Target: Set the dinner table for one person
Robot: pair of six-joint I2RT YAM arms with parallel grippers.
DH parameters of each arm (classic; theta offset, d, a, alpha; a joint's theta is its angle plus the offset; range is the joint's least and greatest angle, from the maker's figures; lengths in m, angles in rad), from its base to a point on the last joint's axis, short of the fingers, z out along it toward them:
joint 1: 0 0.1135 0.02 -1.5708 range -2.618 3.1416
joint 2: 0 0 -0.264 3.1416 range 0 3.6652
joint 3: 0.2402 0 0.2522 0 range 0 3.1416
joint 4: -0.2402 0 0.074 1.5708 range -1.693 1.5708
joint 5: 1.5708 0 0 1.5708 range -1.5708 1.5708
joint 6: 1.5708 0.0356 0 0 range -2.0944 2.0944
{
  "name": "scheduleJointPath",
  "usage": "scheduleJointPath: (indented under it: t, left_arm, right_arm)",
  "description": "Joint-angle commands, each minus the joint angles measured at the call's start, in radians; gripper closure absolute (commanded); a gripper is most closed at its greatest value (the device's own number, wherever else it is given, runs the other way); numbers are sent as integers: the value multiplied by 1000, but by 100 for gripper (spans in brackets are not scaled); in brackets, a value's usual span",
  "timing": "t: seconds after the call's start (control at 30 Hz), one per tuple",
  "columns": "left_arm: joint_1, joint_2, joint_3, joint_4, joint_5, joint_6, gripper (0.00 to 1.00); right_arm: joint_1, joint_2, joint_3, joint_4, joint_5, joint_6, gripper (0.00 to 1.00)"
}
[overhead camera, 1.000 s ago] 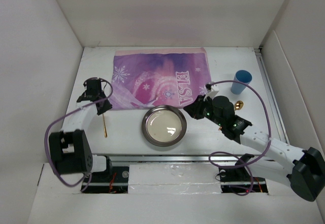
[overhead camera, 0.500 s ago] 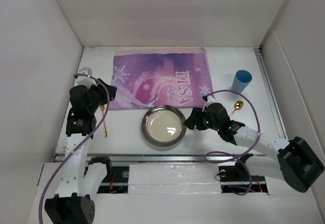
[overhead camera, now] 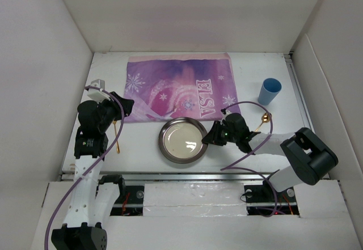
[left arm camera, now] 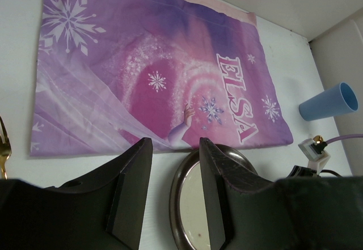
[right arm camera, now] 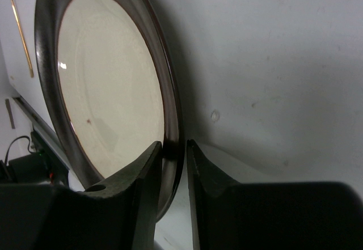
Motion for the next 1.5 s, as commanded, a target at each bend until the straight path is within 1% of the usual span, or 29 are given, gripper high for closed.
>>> scheduleJointPath:
  t: [0.0,0.07,0.1,0.2,0.23,0.33,0.4,0.43,0.47,0.57,0.67,0.7,0.73,0.8,0.83,0.93,0.97,1.03,1.07,1.1,1.17,1.2,1.33,1.47]
  left_arm:
    - [-3,-16,15,41,20,9,64]
    - [-3,-19,15,38,22,9,64]
    - [-3,-17,17,38,20,9,64]
    - [-3,-11,18,41,19,8,64]
    - [-3,-14,18,40,19,8,64]
    - [-3,-13,20,38,11,6,64]
    - [-3,-10,20,41,11,3,64]
    - [-3,-10,18,41,17,2,64]
    - [-3,-11,18,41,19,2,64]
    - [-3,-5,20,38,5,2,64]
    - [-3,-5,17,33,6,-2,64]
    - [-3,-5,17,35,8,-3,64]
    - [-3,-5,17,35,9,-5,64]
    - [-3,-1,21,33,5,-5,64]
    - [-3,-2,21,33,8,-5,64]
    - [-3,-10,18,35,8,-5,64]
    - [-3,-10,20,33,6,-3,64]
    - [-3,-10,21,32,3,-3,64]
    - [-3,-11,21,30,5,-3,64]
    - [-3,-14,18,30,5,-2,64]
    - [-3,-14,20,30,-1,-2,64]
    - [-3,-11,23,29,-3,-2,64]
    - [-3,-5,20,36,11,-3,64]
    - [-3,6,21,41,16,-5,64]
  right_arm:
    - [-28,40,-29,162,-53,72,77]
    - [-37,66,-31,192,-84,66,89]
    - [-37,74,-28,192,-94,50,100]
    - [-58,80,-15,196,-189,35,100]
    - [-58,74,-14,209,-259,38,100]
    - [-58,-13,3,212,-332,84,100]
    - [-49,-85,58,184,-331,108,100]
    - [-49,-110,116,183,-346,124,100]
    - [-49,-116,148,183,-346,124,100]
    - [-112,-112,230,225,-403,182,100]
    - [-138,-52,352,224,-403,188,100]
    - [-150,3,382,229,-385,188,100]
    - [-160,29,438,241,-381,197,100]
    - [-169,87,481,310,-357,233,100]
    - [-169,147,544,308,-328,237,100]
    - [-187,250,664,279,-289,228,100]
    - [-187,319,737,273,-292,228,100]
    - [-213,388,809,265,-302,245,100]
    - [-213,449,869,269,-302,250,100]
    - [-224,479,902,240,-303,253,100]
    - [-236,520,945,242,-305,263,100]
    - [-236,545,971,218,-299,256,100]
    - [-256,579,1003,163,-243,222,100]
    - [-256,647,1034,141,-259,221,100]
